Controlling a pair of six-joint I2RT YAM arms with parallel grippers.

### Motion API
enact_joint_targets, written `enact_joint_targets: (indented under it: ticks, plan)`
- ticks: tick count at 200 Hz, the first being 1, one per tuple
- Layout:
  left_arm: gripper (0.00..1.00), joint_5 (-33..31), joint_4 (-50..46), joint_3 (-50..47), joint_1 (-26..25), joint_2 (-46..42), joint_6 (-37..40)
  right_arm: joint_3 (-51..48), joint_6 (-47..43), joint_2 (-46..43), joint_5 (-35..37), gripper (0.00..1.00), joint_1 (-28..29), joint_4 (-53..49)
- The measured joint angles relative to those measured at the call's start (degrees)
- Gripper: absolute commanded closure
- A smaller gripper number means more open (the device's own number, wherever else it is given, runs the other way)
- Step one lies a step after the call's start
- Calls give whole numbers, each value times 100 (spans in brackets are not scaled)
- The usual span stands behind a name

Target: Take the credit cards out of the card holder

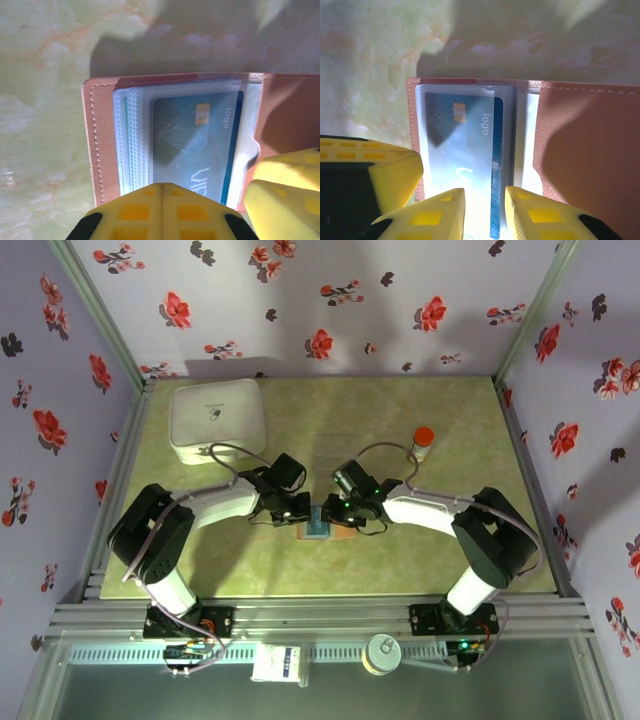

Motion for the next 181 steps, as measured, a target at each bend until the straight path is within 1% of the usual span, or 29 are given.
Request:
enact_joint_targets:
  ticks: [65,125,181]
  plan:
    - [100,-74,-85,7,0,131,7,-107,0,55,-251,74,-81,417]
    - [100,-109,-90,7,0,133,28,-105,17,424,-455,76,-149,636]
    - [100,-116,-92,11,0,133,72,-92,2,382,-289,76,-166,492]
